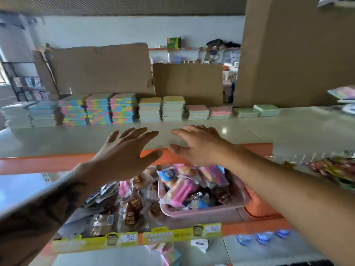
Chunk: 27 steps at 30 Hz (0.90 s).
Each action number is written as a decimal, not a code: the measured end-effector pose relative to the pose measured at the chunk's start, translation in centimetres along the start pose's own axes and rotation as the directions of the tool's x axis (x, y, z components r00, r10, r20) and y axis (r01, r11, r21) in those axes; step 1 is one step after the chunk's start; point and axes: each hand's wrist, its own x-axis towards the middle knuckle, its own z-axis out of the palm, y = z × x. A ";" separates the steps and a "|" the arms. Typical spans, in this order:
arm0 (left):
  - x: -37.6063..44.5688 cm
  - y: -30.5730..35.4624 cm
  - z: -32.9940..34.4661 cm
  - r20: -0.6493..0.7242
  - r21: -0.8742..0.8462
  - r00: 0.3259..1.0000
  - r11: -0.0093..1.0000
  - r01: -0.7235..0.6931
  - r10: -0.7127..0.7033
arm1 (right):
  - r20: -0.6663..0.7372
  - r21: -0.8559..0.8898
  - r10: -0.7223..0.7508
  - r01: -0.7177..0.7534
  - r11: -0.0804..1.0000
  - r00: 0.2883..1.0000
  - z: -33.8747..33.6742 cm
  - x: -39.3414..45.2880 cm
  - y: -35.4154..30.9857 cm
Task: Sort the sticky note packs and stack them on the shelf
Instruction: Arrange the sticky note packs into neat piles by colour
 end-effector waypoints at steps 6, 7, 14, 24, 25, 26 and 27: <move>2.5 12.9 0.9 0.015 -0.085 0.991 0.987 -0.135 0.136 | -0.021 -0.060 0.163 -0.164 0.985 0.986 -2.4 -10.2 9.9; 3.1 14.8 1.0 0.017 -0.096 0.987 0.983 -0.156 0.159 | -0.035 -0.067 0.188 -0.190 0.979 0.982 -2.8 -11.6 11.4; 9.0 26.7 1.5 0.037 -0.184 0.947 0.933 -0.309 0.320 | -0.133 -0.042 0.354 -0.362 0.931 0.926 -5.5 -19.1 21.3; 22.2 42.4 2.9 0.058 -0.216 0.860 0.848 -0.484 0.506 | -0.173 -0.070 0.519 -0.536 0.842 0.837 -10.2 -23.7 38.0; 23.8 43.9 3.0 0.058 -0.210 0.854 0.843 -0.496 0.517 | -0.169 -0.069 0.533 -0.549 0.833 0.829 -10.9 -23.7 39.9; 25.3 45.4 3.2 0.060 -0.204 0.849 0.839 -0.505 0.525 | -0.170 -0.074 0.545 -0.562 0.824 0.821 -11.6 -23.6 41.7; 26.8 46.8 3.4 0.067 -0.201 0.844 0.836 -0.511 0.532 | -0.174 -0.083 0.554 -0.573 0.815 0.814 -12.2 -23.6 43.6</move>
